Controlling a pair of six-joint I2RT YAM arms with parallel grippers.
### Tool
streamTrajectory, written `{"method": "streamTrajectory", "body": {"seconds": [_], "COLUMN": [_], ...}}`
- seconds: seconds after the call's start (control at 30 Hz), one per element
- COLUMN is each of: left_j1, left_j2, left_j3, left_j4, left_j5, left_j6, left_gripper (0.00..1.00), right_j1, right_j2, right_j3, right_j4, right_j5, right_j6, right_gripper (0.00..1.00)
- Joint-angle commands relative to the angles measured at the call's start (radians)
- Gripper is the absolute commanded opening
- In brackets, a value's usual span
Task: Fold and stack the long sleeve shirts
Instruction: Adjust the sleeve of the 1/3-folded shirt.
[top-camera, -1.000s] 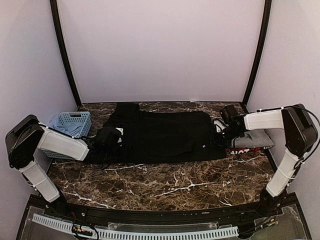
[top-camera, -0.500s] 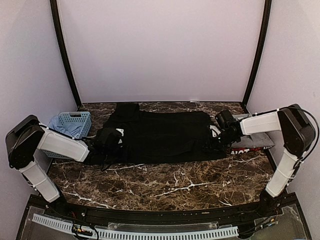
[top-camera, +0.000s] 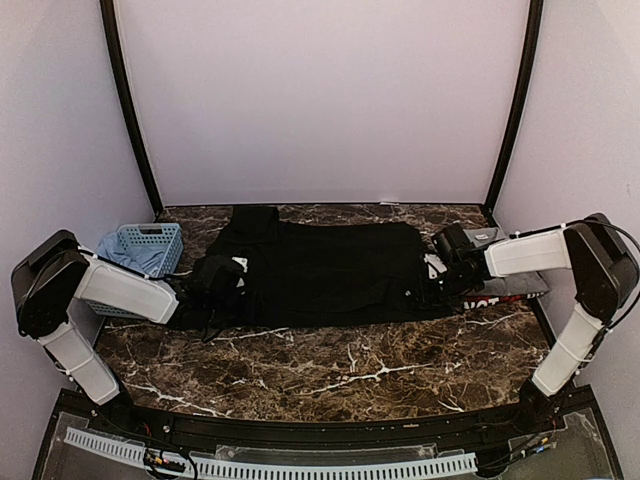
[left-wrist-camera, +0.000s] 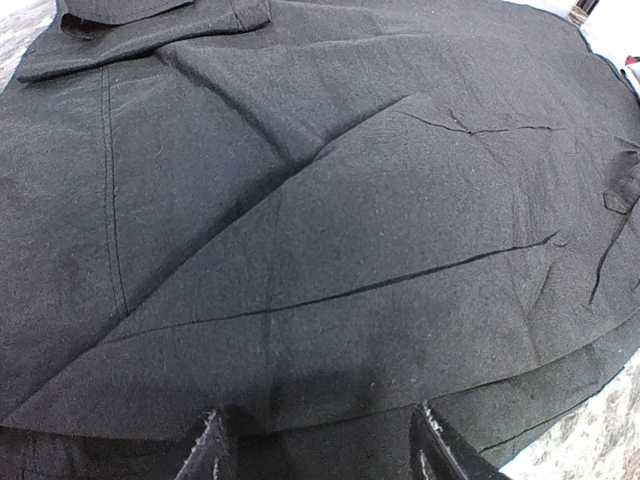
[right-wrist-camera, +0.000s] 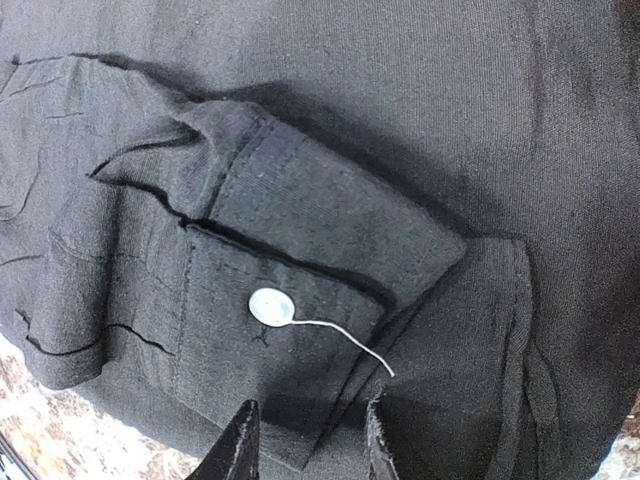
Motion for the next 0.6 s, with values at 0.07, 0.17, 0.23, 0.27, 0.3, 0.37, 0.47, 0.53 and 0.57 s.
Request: {"method": "streamTrajectory", "body": {"seconds": [0.07, 0.17, 0.23, 0.27, 0.3, 0.37, 0.47, 0.53, 0.57], "left_j1": [-0.009, -0.009, -0.009, -0.009, -0.009, -0.009, -0.009, -0.009, -0.009], "left_j2": [-0.008, -0.007, -0.005, -0.004, -0.003, -0.001, -0.002, -0.001, -0.001], "left_j3": [-0.015, -0.016, -0.016, -0.016, -0.016, -0.016, -0.015, -0.015, -0.016], "left_j4": [0.008, 0.008, 0.008, 0.008, 0.008, 0.009, 0.009, 0.008, 0.008], "left_j5": [-0.005, -0.005, -0.006, -0.006, -0.005, -0.004, -0.004, -0.007, -0.007], "left_j6": [-0.004, -0.004, -0.005, -0.005, -0.005, -0.005, -0.004, -0.004, -0.004], "left_gripper": [0.61, 0.61, 0.61, 0.61, 0.61, 0.61, 0.61, 0.61, 0.61], "right_j1": [0.034, 0.051, 0.058, 0.06, 0.063, 0.065, 0.064, 0.065, 0.065], "right_j2": [0.007, 0.013, 0.015, 0.014, 0.012, 0.0, -0.021, -0.031, -0.037], "right_j3": [-0.026, -0.031, -0.033, -0.036, -0.039, -0.043, -0.046, -0.042, -0.041], "right_j4": [0.037, 0.052, 0.054, 0.054, 0.054, 0.057, 0.057, 0.054, 0.052], "right_j5": [0.023, 0.026, 0.038, 0.048, 0.059, 0.072, 0.08, 0.087, 0.088], "right_j6": [0.033, 0.045, 0.051, 0.053, 0.056, 0.061, 0.063, 0.064, 0.064], "right_gripper": [0.32, 0.29, 0.27, 0.25, 0.23, 0.19, 0.08, 0.03, 0.0]}}
